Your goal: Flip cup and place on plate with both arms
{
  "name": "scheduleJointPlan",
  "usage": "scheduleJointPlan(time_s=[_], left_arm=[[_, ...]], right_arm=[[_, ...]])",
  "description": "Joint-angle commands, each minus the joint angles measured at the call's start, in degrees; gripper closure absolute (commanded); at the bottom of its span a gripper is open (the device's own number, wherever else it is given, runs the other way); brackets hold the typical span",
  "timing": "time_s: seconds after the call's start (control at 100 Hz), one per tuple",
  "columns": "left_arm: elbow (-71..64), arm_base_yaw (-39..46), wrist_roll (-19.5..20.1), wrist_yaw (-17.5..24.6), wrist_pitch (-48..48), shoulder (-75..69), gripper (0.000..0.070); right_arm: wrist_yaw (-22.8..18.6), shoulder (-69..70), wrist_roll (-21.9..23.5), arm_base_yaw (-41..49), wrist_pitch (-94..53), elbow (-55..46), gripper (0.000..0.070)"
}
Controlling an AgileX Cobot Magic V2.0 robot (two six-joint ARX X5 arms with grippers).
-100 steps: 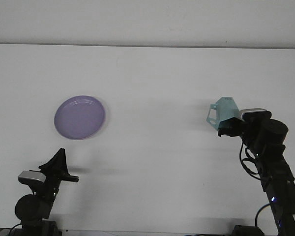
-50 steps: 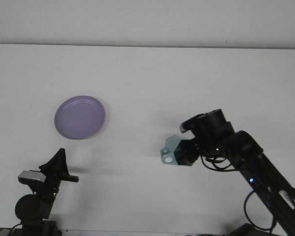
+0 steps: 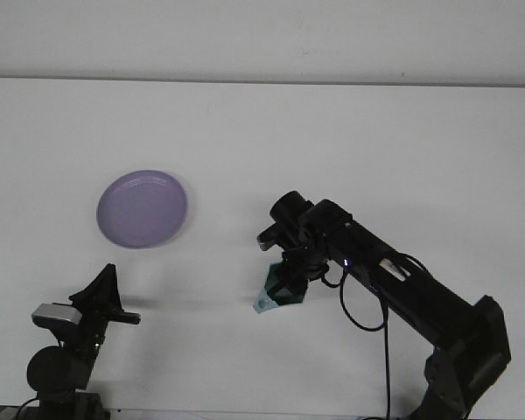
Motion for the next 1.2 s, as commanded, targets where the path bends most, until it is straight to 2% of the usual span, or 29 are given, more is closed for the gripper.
scheduleJointPlan(time_s=[0.0,0.35,0.47,0.55,0.62,0.74,0.8,0.83,0.98,1.19], left_arm=[[-1.0,0.0,-0.1,-0.3,0.8,0.0,0.0688],[-1.0,0.0,-0.1,-0.3,0.9,0.0,0.0688],[-1.0,0.0,-0.1,-0.3,0.9,0.0,0.0688],[-1.0,0.0,-0.1,-0.3,0.9,0.0,0.0688],[-1.0,0.0,-0.1,-0.3,0.9,0.0,0.0688],[-1.0,0.0,-0.1,-0.3,0.9,0.0,0.0688],[-1.0,0.0,-0.1,-0.3,0.9,0.0,0.0688],[-1.0,0.0,-0.1,-0.3,0.9,0.0,0.0688],[-1.0,0.0,-0.1,-0.3,0.9,0.0,0.0688],[-0.9,0.0,-0.1,-0.3,0.9,0.0,0.0688]], right_arm=[[-0.1,1.8,-1.4,0.7,-0.7,1.4,0.0695],[0.3,4.5,-3.7,2.1,-3.3,1.3,0.0694],[-0.2,4.5,-4.8,2.4,-2.6,1.3,0.0664],[-0.2,4.5,-5.4,2.4,-2.6,1.3,0.0597],[-0.2,4.5,-5.6,2.4,-2.6,1.3,0.0495],[-0.2,4.5,-5.7,2.4,-2.5,1.3,0.0311],[-0.2,4.5,-5.8,2.4,-3.0,1.6,0.0172],[-0.2,4.3,-5.7,2.3,-3.2,1.7,0.0136],[-0.2,4.3,-5.8,1.6,-5.3,5.1,0.0128],[-0.1,2.6,-4.7,0.0,-8.8,14.9,0.0129]])
